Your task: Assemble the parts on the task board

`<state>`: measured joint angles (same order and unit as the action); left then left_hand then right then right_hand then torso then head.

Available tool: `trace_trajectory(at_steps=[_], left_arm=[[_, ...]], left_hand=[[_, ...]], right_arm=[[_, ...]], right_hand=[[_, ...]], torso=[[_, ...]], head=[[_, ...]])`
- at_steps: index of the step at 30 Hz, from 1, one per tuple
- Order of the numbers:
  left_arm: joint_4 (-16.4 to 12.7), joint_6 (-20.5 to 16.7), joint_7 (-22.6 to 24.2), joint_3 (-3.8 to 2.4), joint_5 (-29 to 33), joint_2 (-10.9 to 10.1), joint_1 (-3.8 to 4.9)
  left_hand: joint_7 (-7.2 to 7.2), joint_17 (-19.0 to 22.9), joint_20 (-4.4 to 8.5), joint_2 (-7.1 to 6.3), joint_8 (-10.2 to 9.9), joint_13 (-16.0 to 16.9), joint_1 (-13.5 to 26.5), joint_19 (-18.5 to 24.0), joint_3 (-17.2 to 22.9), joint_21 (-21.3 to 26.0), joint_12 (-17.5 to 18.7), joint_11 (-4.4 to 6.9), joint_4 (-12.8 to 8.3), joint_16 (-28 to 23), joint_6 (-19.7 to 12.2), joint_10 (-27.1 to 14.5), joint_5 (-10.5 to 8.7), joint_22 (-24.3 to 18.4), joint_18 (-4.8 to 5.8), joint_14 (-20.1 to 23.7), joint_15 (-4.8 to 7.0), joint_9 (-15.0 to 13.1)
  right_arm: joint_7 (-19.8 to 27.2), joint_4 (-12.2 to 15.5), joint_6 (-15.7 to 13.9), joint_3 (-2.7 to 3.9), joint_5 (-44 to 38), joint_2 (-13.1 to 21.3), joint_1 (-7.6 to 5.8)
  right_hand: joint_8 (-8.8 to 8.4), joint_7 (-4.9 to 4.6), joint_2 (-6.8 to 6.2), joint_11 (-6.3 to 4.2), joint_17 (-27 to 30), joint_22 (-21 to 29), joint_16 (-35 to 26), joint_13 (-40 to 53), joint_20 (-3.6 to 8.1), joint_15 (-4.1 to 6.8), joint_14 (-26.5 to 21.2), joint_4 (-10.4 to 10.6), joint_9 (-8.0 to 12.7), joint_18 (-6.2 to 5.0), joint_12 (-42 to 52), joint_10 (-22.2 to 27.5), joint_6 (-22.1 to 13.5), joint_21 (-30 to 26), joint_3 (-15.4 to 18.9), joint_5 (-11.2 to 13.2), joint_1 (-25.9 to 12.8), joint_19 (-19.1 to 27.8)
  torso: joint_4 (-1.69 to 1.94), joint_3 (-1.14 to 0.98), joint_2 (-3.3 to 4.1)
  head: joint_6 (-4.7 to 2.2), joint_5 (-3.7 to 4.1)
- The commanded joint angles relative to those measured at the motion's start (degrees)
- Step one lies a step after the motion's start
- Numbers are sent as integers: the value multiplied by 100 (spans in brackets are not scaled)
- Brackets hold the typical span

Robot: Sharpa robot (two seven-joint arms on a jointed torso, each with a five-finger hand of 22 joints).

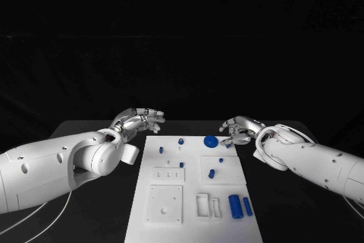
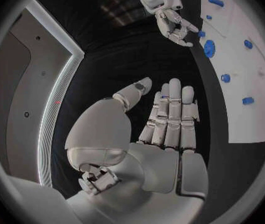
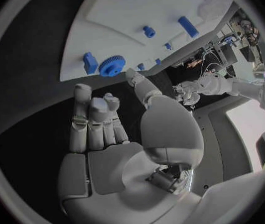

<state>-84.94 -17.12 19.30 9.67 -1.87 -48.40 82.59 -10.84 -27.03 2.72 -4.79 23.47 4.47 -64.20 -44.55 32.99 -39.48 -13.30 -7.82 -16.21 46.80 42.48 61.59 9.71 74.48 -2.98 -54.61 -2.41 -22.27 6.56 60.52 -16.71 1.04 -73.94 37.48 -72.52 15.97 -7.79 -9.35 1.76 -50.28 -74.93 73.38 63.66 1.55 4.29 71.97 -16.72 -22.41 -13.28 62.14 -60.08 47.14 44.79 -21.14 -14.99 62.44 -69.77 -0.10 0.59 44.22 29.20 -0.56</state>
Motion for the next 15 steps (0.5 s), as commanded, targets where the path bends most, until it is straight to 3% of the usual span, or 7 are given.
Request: trace_trajectory(at_steps=[1,10,15], left_arm=[[1,81,55,-4,-41,25,6],[-45,74,46,-7,-41,8,8],[-104,66,44,-11,-45,-16,10]], left_hand=[[-20,8,40,-32,-34,-7,27,12,15,-35,25,-26,-9,19,22,-1,-35,-10,-95,-34,-6,6],[-21,11,41,-32,-35,-8,28,12,15,-36,26,-26,-8,19,22,-1,-36,-12,-94,-33,-7,6],[-21,12,41,-34,-35,-8,27,13,15,-36,26,-26,-9,19,22,-1,-37,-12,-94,-33,-7,6]], right_arm=[[-327,-17,-15,4,-627,-76,-21],[-677,-172,304,4,-1256,-397,-62],[-778,-263,319,4,-1389,-494,-71]], right_hand=[[46,-86,29,33,-38,-117,32,21,29,-2,66,-1,-10,-172,129,-92,157,56,50,52,-24,-63],[65,-58,49,6,-226,-122,144,171,85,23,120,5,1,-172,481,-201,279,211,20,185,60,-219],[54,-59,55,9,-285,-122,173,196,102,19,122,7,12,-172,543,-216,285,251,-4,209,46,-240]], torso=[[4,14,9],[13,5,12],[45,13,39]], head=[[6,7],[22,2],[18,7]])
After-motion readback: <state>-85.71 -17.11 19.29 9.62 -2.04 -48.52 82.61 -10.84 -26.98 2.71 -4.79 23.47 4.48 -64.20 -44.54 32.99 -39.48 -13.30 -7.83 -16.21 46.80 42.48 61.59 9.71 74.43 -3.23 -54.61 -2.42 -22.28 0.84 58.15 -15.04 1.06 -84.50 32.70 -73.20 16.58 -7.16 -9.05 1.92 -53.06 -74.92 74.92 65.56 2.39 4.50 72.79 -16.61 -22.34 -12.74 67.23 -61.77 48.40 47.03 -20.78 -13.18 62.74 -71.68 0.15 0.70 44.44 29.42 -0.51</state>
